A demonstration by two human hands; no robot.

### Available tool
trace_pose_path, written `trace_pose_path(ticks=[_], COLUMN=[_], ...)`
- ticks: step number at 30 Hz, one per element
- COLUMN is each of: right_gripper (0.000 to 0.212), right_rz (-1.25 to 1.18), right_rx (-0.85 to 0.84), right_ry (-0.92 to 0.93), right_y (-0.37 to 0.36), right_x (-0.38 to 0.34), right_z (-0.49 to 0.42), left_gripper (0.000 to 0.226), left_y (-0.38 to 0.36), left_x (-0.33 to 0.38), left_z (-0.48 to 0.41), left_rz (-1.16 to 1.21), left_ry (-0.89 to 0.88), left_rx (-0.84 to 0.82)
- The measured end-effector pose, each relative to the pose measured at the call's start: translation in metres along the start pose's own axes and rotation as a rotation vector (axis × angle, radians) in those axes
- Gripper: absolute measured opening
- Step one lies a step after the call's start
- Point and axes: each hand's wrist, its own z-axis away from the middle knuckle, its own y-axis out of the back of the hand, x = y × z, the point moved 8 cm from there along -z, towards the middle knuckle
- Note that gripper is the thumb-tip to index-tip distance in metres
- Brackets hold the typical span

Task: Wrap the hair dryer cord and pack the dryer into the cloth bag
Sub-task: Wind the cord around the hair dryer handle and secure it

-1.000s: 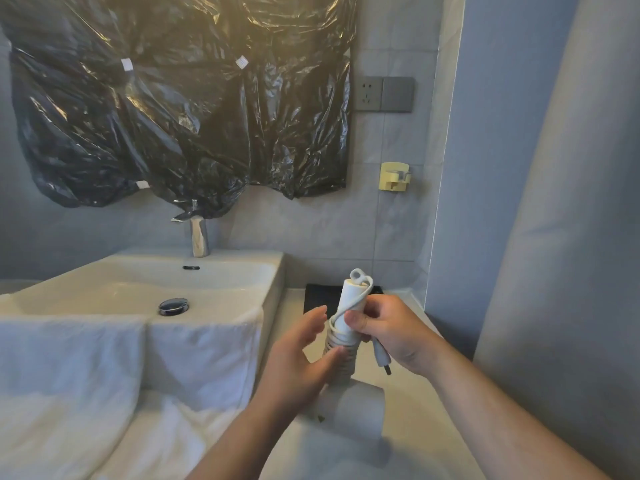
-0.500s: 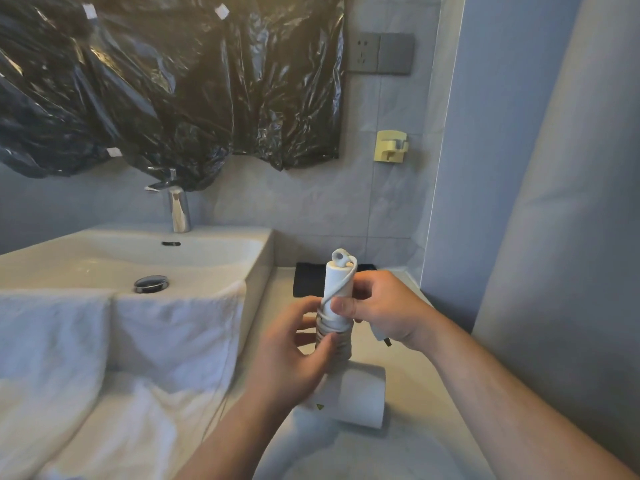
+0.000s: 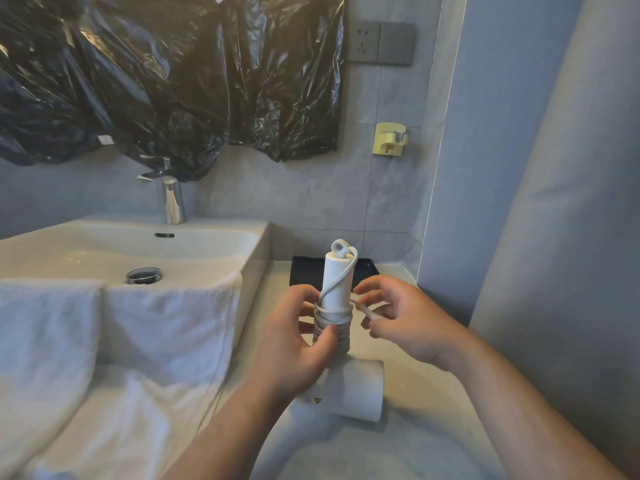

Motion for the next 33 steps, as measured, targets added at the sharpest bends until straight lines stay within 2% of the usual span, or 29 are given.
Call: trace_pose_path(ticks=[3,6,9,12,16,18,22,26,28,30,33], right_gripper=[0.025,0.012,0.009,0.013,0.032,0.032,0.025,0.007,0.009,0.012,0.024], right_rz=[-0.114,-0.204,-0.221,-0.33,-0.596,-0.637,-0.68,-0.742,-0.727,-0.702,-0.628], right_rx=[0.211,0.303,0.359,0.321,0.26,0.265,0.28,0.321,0.33,0.31,0.243], right_ry=[0.064,0.111,0.117,0.123,0.123,0.131,0.141,0.149,0.157,0.172,0.21], right_y=[0.011,0.013,0.012,0.009,0.007,0.007,0.003,0.002,0.0,-0.002,-0.003], right_x=[-0.005,-0.009,-0.009,-0.009,-0.01,-0.013,-0.016,-0.014,-0.013,-0.014,-0.017], right_z=[0.003,0.006,0.009,0.009,0.004,0.003,0.002,0.006,0.008,0.008,0.011], left_gripper=[0.021,0.023,0.023,0.026,0.016,0.011,0.022,0.024,0.028,0.023,0.022], left_y=[0.0,0.003,0.008,0.011,0.012,0.01,0.005,-0.01,-0.015,-0.013,-0.017], left_x=[0.002,0.011,0.02,0.021,0.008,0.003,0.011,0.019,0.013,0.006,0.006], left_z=[-0.002,-0.006,-0.009,-0.01,-0.008,-0.008,-0.007,-0.005,-0.002,-0.004,-0.008], left_rz=[-0.007,-0.024,-0.029,-0.019,0.112,0.177,0.198,0.309,0.23,0.126,0.24], left_ry=[-0.004,-0.061,-0.137,-0.116,0.07,0.145,0.15,0.122,0.158,0.188,0.205], left_rx=[0.029,0.078,0.123,0.138,0.149,0.127,0.048,-0.189,-0.218,-0.16,-0.244])
